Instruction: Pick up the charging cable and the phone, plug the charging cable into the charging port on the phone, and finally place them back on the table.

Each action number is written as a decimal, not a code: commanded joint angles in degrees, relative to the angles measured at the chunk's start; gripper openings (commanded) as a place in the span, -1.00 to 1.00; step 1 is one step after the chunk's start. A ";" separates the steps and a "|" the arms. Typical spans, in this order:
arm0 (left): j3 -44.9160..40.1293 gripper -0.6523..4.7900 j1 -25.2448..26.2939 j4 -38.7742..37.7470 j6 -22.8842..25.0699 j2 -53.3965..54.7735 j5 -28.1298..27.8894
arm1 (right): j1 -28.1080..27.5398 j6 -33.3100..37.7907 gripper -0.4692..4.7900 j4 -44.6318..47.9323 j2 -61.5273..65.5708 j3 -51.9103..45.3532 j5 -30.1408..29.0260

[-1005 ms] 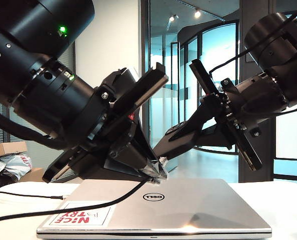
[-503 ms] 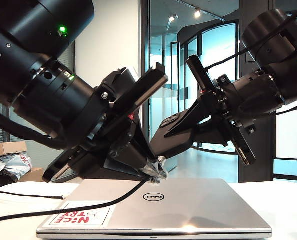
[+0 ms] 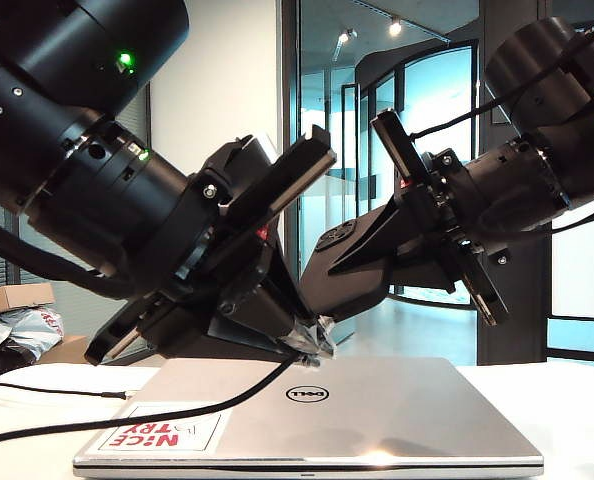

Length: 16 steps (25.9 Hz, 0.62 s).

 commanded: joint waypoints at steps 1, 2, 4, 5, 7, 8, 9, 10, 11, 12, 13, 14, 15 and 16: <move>0.13 -0.78 0.09 1.99 0.09 -0.15 -0.44 | 0.28 2.82 -0.84 2.03 -0.52 0.28 -1.51; 0.13 -0.78 0.09 1.99 0.09 -0.15 -0.44 | 0.28 4.39 -0.84 1.97 -0.52 0.28 -1.84; 0.13 -0.78 0.09 1.99 0.07 -0.15 -0.44 | 0.28 6.27 -0.84 1.86 -0.52 0.28 -2.51; 0.13 -0.78 0.09 2.01 0.07 -0.15 -0.44 | 0.28 6.25 -0.84 1.84 -0.52 0.28 -2.49; 0.13 -0.78 0.09 2.12 0.07 -0.15 -0.44 | 0.28 6.27 -0.84 1.84 -0.52 0.28 -2.40; 0.13 -0.78 0.09 2.21 0.07 -0.15 -0.44 | 0.28 6.25 -0.84 1.84 -0.52 0.28 -2.29; 0.13 -0.78 0.09 2.23 0.07 -0.15 -0.44 | 0.28 6.27 -0.84 1.86 -0.52 0.28 -1.97; 0.13 -0.78 0.09 2.23 0.07 -0.15 -0.44 | 0.28 6.27 -0.84 1.86 -0.52 0.28 -1.60; 0.13 -0.78 0.09 2.19 0.07 -0.15 -0.44 | 0.28 6.25 -0.84 1.86 -0.52 0.28 -1.18; 0.13 -0.78 0.09 2.12 0.07 -0.15 -0.44 | 0.15 6.27 -0.84 1.92 -0.52 0.28 -1.07; 0.13 -0.78 0.09 2.05 0.09 -0.15 -0.44 | 0.00 6.25 -0.84 1.97 -0.52 0.28 -1.07; 0.13 -0.78 0.09 2.01 0.07 -0.15 -0.44 | -0.28 6.25 -0.84 1.95 -0.52 0.28 -1.11; 0.13 -0.78 0.09 1.99 0.09 -0.15 -0.44 | -0.61 6.25 -0.84 1.92 -0.52 0.28 -1.14; 0.13 -0.78 0.09 2.01 0.09 -0.15 -0.44 | -0.90 6.25 -0.84 1.92 -0.52 0.28 -1.16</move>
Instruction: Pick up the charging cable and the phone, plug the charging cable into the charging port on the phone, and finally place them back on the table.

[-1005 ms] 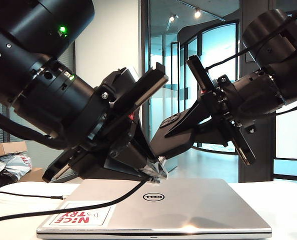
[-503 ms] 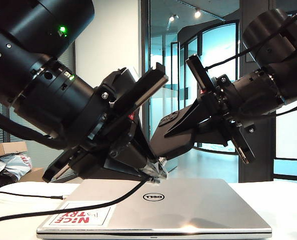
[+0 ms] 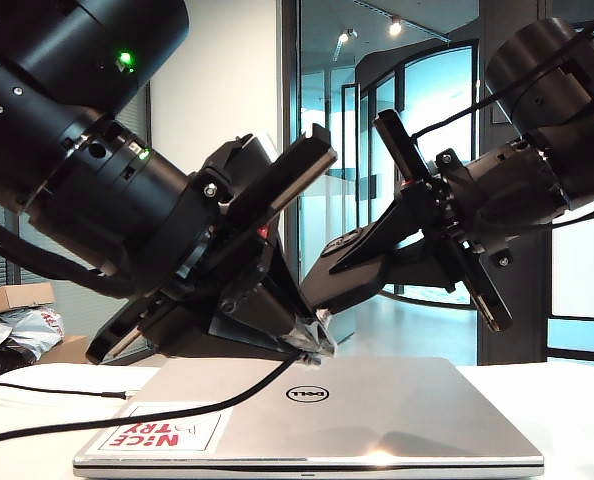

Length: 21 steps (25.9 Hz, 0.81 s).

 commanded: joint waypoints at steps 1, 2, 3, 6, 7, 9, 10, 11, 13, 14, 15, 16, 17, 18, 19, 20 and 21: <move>0.13 -0.78 0.09 1.73 0.11 -0.15 -0.44 | -0.96 0.17 -0.84 1.90 -0.52 0.28 -1.18; 0.13 -0.78 0.09 1.73 0.09 -0.15 -0.44 | -1.27 0.17 -0.84 1.90 -0.52 0.28 -1.16; 0.13 -0.78 0.09 1.73 0.15 -0.15 -0.44 | -2.03 0.17 -0.84 1.90 -0.52 0.28 -1.01; 0.13 -0.78 0.07 1.75 0.28 -0.15 -0.42 | -2.71 1.40 -0.84 1.90 -0.52 0.28 -0.92; 0.13 -0.78 0.07 1.75 0.28 -0.15 -0.42 | -2.75 2.36 -0.84 1.97 -0.52 0.31 -0.72; 0.13 -0.78 0.07 1.84 0.28 -0.15 -0.42 | -2.75 4.04 -0.84 2.12 -0.52 0.31 -0.09; 0.13 -0.78 0.07 1.84 0.28 -0.15 -0.42 | -2.75 4.72 -0.84 2.10 -0.52 0.31 0.11; 0.13 -0.78 0.07 1.84 0.31 -0.15 -0.42 | -2.75 5.88 -0.84 2.10 -0.52 0.31 0.11; 0.13 -0.78 0.07 1.81 0.31 -0.15 -0.42 | -2.71 6.45 -0.84 2.08 -0.52 0.31 0.04; 0.13 -0.78 0.07 1.81 0.33 -0.15 -0.42 | -2.64 6.40 -0.84 2.08 -0.52 0.31 0.07; 0.13 -0.78 0.07 1.81 0.44 -0.15 -0.42 | -2.64 6.14 -0.84 2.10 -0.52 0.31 0.02; 0.13 -0.78 0.07 1.84 0.48 -0.15 -0.42 | -2.64 5.62 -0.84 2.08 -0.52 0.28 0.02; 0.13 -0.78 0.07 1.88 0.48 -0.15 -0.42 | -2.62 5.09 -0.84 2.08 -0.52 0.28 -0.13; 0.13 -0.78 0.09 1.92 0.48 -0.15 -0.42 | -2.62 5.09 -0.84 2.03 -0.52 0.28 -0.13; 0.13 -0.78 0.09 2.03 0.48 -0.15 -0.42 | -2.60 4.96 -0.84 2.03 -0.52 0.28 -0.11; 0.13 -0.78 0.09 2.12 0.48 -0.15 -0.42 | -2.45 4.52 -0.84 2.05 -0.52 0.28 -0.09; 0.13 -0.78 0.09 2.21 0.48 -0.15 -0.42 | -2.14 3.69 -0.84 2.03 -0.52 0.28 0.07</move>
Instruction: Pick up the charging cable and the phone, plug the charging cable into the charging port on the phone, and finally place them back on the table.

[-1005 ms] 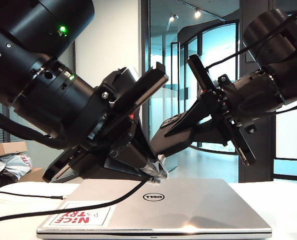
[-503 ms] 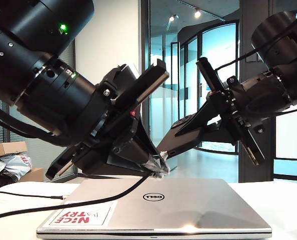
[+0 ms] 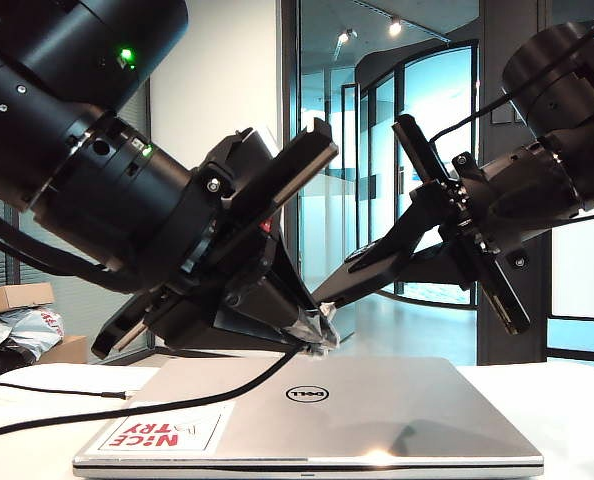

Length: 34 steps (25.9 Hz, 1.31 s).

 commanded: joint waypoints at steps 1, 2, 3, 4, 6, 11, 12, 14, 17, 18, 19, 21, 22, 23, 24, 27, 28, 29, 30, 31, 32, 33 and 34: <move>0.11 -0.78 0.09 1.31 0.28 -0.15 -0.24 | 0.98 -2.21 -0.84 2.12 -0.52 0.31 -0.39; 0.11 -0.78 0.09 1.29 0.28 -0.15 -0.22 | 1.31 -2.19 -0.84 2.08 -0.52 0.31 -0.37; 0.11 -0.78 0.09 1.29 0.28 -0.15 -0.22 | 1.57 -2.19 -0.84 2.08 -0.52 0.31 -0.42; 0.11 -0.78 0.09 1.29 0.28 -0.15 -0.22 | 1.84 -2.16 -0.84 2.08 -0.52 0.31 -0.39; 0.11 -0.78 0.09 1.29 0.28 -0.15 -0.22 | 1.97 -1.90 -0.84 2.08 -0.52 0.31 -0.44; 0.11 -0.78 0.09 1.27 0.26 -0.15 -0.22 | 1.90 -1.27 -0.84 2.08 -0.52 0.31 -0.59; 0.11 -0.78 0.09 1.27 0.26 -0.15 -0.22 | 1.90 -1.27 -0.84 2.01 -0.52 0.31 -0.59; 0.11 -0.78 0.09 1.22 0.26 -0.15 -0.22 | 1.90 -1.27 -0.84 1.95 -0.52 0.31 -0.61; 0.11 -0.78 0.09 1.22 0.28 -0.15 -0.22 | 1.55 -1.22 -0.84 1.90 -0.52 0.31 -0.85; 0.11 -0.78 0.09 1.20 0.28 -0.15 -0.22 | 1.40 -0.24 -0.84 1.88 -0.52 0.31 -0.85; 0.11 -0.78 0.09 1.22 0.28 -0.15 -0.22 | 1.18 -0.17 -0.84 1.92 -0.52 0.31 -0.98; 0.11 -0.78 0.09 1.20 0.28 -0.15 -0.22 | 1.07 -0.20 -0.84 1.88 -0.52 0.31 -1.27; 0.11 -0.78 0.09 1.20 0.28 -0.15 -0.22 | 1.07 -0.20 -0.84 1.92 -0.52 0.31 -1.46; 0.11 -0.78 0.09 1.20 0.26 -0.15 -0.22 | 1.07 -0.20 -0.84 1.97 -0.52 0.31 -1.55; 0.11 -0.78 0.09 1.20 0.28 -0.15 -0.22 | 1.07 -0.20 -0.84 1.95 -0.52 0.31 -1.70; 0.11 -0.78 0.09 1.20 0.28 -0.15 -0.24 | 1.07 -0.20 -0.84 1.95 -0.52 0.31 -2.08; 0.11 -0.78 0.09 1.20 0.28 -0.15 -0.22 | 1.07 -0.20 -0.84 1.97 -0.52 0.31 -2.10; 0.11 -0.78 0.09 1.20 0.28 -0.15 -0.22 | 1.07 -0.22 -0.84 1.97 -0.52 0.31 -2.12; 0.11 -0.78 0.09 1.20 0.28 -0.15 -0.22 | 1.07 -0.22 -0.84 1.99 -0.52 0.31 -2.12; 0.11 -0.78 0.09 1.20 0.28 -0.15 -0.22 | 1.07 -0.28 -0.84 2.14 -0.52 0.31 -2.14; 0.11 -0.78 0.09 1.20 0.28 -0.15 -0.22 | 1.09 -0.70 -0.84 2.75 -0.52 0.31 -2.34; 0.11 -0.78 0.09 1.20 0.28 -0.15 -0.24 | 1.11 -0.72 -0.84 3.34 -0.52 0.31 -2.45; 0.11 -0.78 0.09 1.20 0.28 -0.15 -0.22 | 1.14 -0.94 -0.84 4.13 -0.52 0.31 -2.56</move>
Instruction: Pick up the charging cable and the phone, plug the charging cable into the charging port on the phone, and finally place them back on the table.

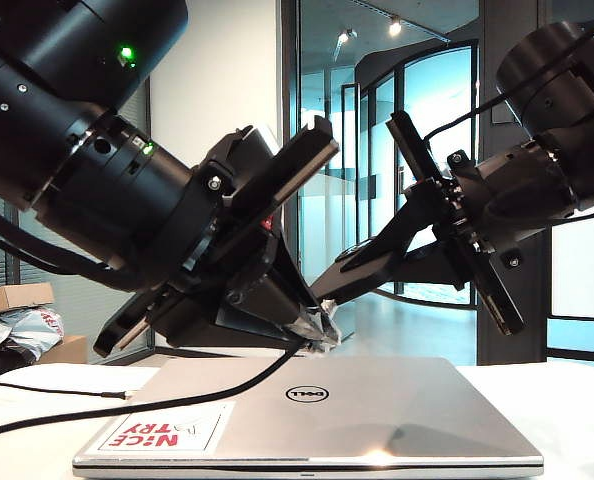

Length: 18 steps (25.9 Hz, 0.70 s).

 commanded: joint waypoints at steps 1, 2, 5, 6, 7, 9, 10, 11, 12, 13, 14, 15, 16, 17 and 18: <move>0.11 -0.78 0.09 0.79 0.26 -0.15 -0.20 | 0.13 -0.87 -0.84 4.09 -0.52 0.31 -1.38; 0.11 -0.78 0.09 0.79 0.26 -0.15 -0.20 | 0.13 -1.29 -0.84 4.02 -0.52 0.31 -1.38; 0.11 -0.78 0.09 0.79 0.26 -0.15 -0.20 | 0.31 -2.99 -0.84 3.82 -0.52 0.31 -1.40; 0.11 -0.78 0.09 0.79 0.24 -0.15 -0.22 | 0.52 -3.56 -0.84 3.54 -0.52 0.31 -1.33; 0.11 -0.78 0.09 0.81 0.24 -0.15 -0.20 | 0.57 -4.59 -0.84 3.10 -0.52 0.31 -1.29; 0.11 -0.78 0.09 0.79 0.24 -0.15 -0.20 | 0.57 -5.60 -0.84 2.54 -0.52 0.31 -0.70; 0.11 -0.78 0.09 0.79 0.26 -0.15 -0.22 | 0.57 -6.03 -0.84 2.49 -0.52 0.31 -0.66; 0.11 -0.78 0.09 0.79 0.26 -0.15 -0.20 | 0.57 -6.08 -0.84 2.43 -0.52 0.31 -0.50; 0.11 -0.78 0.09 0.79 0.24 -0.15 -0.20 | 0.57 -6.05 -0.84 2.40 -0.52 0.31 -0.52; 0.11 -0.78 0.09 0.81 0.24 -0.15 -0.20 | 0.57 -6.03 -0.84 2.38 -0.52 0.31 -0.55; 0.11 -0.78 0.09 0.79 0.24 -0.15 -0.20 | 0.57 -6.05 -0.84 2.29 -0.52 0.31 -0.66; 0.11 -0.78 0.11 0.79 0.24 -0.15 -0.22 | 0.57 -6.05 -0.84 2.27 -0.52 0.31 -0.74; 0.11 -0.78 0.09 0.79 0.24 -0.15 -0.20 | 0.57 -6.03 -0.84 2.29 -0.52 0.31 -0.72; 0.11 -0.78 0.09 0.79 0.24 -0.15 -0.20 | 0.57 -6.03 -0.84 2.36 -0.52 0.31 -0.70; 0.11 -0.78 0.09 0.79 0.24 -0.15 -0.20 | 0.57 -5.99 -0.84 2.36 -0.52 0.31 -0.70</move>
